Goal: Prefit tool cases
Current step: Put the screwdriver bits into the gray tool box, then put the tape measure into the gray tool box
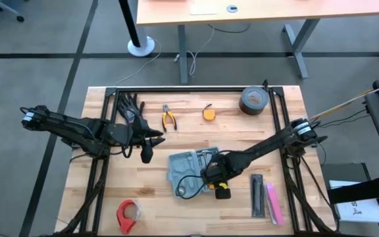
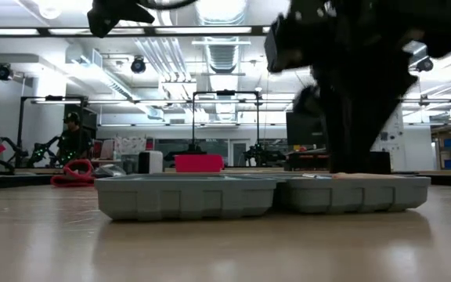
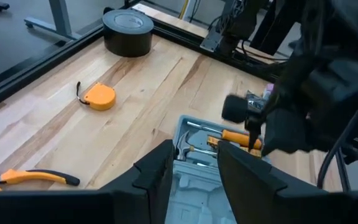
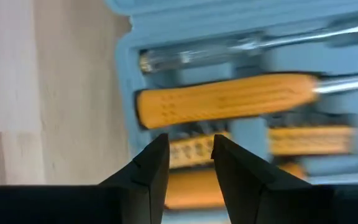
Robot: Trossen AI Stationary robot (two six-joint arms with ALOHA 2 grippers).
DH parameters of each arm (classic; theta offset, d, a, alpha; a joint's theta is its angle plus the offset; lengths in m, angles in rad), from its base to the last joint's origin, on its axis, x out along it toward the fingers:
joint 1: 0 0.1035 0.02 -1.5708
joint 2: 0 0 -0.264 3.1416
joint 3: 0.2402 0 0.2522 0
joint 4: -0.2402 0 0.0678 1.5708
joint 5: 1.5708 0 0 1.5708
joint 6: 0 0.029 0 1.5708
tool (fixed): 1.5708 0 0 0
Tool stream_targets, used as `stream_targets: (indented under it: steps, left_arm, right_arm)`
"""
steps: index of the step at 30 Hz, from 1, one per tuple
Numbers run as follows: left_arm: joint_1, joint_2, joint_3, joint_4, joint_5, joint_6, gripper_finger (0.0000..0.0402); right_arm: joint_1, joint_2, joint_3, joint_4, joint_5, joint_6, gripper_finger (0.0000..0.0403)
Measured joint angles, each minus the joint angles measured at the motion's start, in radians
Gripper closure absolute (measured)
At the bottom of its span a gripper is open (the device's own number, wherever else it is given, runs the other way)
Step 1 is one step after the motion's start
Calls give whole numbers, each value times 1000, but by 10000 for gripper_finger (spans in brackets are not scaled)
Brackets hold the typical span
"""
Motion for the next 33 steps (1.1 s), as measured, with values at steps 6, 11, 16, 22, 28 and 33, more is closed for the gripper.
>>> stream_targets:
  steps: [6, 11, 16, 22, 28, 33]
  left_arm:
    - [0, 0, 0, -1, 0, 0, 273]
    - [0, 0, 0, -1, 0, 0, 281]
    - [0, 0, 0, -2, 0, 0, 290]
    - [0, 0, 0, -3, 0, 0, 298]
    - [0, 0, -4, -9, 0, -6, 297]
    - [3, 6, -18, -9, -1, -64, 286]
  right_arm:
    - [9, 76, -20, 86, -61, 19, 313]
    - [8, 63, -10, 71, -53, 23, 325]
    - [4, -4, 31, 35, -19, 32, 334]
    - [3, -65, 58, -55, 69, 42, 341]
    - [-3, -100, 59, -133, 148, 42, 333]
    - [-36, -107, 53, -170, 225, 8, 323]
